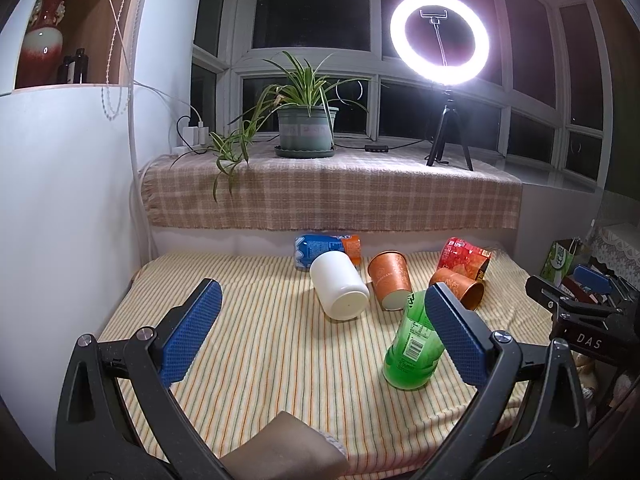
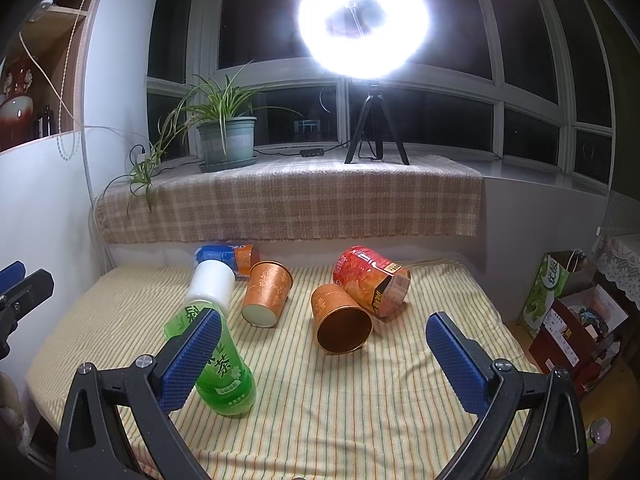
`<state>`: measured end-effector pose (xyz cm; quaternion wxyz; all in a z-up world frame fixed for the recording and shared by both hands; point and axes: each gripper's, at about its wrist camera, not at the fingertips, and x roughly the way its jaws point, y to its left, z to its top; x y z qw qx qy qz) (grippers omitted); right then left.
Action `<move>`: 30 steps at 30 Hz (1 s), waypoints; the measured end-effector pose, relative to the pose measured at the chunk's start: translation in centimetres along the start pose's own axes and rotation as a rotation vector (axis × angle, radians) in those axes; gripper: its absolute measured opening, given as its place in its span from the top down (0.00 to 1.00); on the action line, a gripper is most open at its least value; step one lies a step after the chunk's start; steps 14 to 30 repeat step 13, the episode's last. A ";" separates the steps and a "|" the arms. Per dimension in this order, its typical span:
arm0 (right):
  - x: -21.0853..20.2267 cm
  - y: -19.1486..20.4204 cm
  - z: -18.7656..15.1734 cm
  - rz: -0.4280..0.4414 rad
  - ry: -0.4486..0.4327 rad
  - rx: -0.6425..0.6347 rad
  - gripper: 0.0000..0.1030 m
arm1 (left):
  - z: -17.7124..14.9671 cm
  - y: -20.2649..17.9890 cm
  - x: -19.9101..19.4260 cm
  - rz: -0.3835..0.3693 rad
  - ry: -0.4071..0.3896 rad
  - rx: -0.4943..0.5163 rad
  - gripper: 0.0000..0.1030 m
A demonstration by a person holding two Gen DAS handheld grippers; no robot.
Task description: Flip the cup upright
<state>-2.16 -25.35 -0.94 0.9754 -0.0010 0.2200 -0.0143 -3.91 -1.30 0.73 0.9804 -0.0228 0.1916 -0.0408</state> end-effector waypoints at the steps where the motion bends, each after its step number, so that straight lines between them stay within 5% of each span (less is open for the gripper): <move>1: 0.0 0.0 0.0 0.000 0.000 0.000 0.00 | 0.0 0.0 0.0 0.000 0.000 0.000 0.00; 30: -0.1 0.4 -0.3 0.007 0.002 0.003 0.00 | 0.1 0.2 0.1 0.010 -0.001 0.006 0.00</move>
